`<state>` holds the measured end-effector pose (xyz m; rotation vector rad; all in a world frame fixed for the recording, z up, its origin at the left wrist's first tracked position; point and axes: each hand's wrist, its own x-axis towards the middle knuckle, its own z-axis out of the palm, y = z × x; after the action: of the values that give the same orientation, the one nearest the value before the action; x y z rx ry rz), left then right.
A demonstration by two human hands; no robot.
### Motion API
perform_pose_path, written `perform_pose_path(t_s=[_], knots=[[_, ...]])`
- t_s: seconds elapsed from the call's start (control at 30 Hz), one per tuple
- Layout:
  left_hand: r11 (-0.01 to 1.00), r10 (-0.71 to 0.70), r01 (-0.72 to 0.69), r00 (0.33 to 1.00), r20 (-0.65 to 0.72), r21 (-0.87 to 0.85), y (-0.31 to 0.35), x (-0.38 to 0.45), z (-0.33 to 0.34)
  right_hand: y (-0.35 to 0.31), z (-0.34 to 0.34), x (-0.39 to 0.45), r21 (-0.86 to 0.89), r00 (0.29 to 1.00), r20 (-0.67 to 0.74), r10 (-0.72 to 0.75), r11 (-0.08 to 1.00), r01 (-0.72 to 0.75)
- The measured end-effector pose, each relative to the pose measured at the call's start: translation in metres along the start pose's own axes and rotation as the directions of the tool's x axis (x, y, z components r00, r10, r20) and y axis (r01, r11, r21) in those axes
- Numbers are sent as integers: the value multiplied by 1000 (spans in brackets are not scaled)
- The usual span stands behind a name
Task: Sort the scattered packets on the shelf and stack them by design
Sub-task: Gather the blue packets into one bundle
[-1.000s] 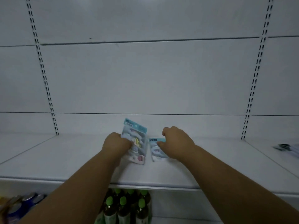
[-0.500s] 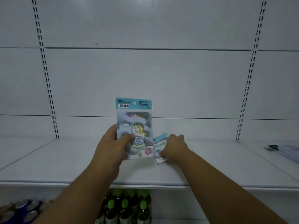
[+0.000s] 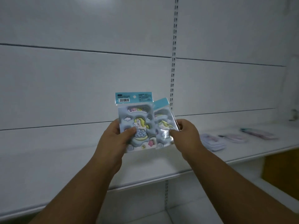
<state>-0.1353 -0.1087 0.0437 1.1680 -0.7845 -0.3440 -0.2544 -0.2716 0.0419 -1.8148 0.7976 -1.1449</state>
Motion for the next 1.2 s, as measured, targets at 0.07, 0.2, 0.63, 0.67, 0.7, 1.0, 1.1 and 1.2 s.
perform_pose_path(t_s=[0.07,0.2,0.63,0.67,0.7,1.0,1.1,1.2], knots=[[999,-21,24,997,73,-46,-14,7,55,19,-58,13,2,997,-68,21,1000,-21],[988,-45,72,981,187,-136,-45,8,175,54,-171,36,-48,986,-162,49,997,-58],[959,-92,153,964,251,-237,-112,60,414,164,-356,166,-227,963,-266,47,968,-110],[959,-93,155,963,252,-239,-117,70,425,172,-361,178,-235,959,-279,46,965,-115],[958,-95,159,961,259,-240,-121,79,437,178,-367,190,-250,954,-295,44,961,-122],[949,-152,212,956,252,-233,-157,128,540,243,-429,292,-360,951,-289,114,907,-218],[955,-155,203,962,224,-215,-174,139,568,277,-438,323,-436,967,-199,159,869,-233],[958,-179,207,973,149,-198,-191,148,593,309,-439,346,-609,972,-61,227,763,-216]])
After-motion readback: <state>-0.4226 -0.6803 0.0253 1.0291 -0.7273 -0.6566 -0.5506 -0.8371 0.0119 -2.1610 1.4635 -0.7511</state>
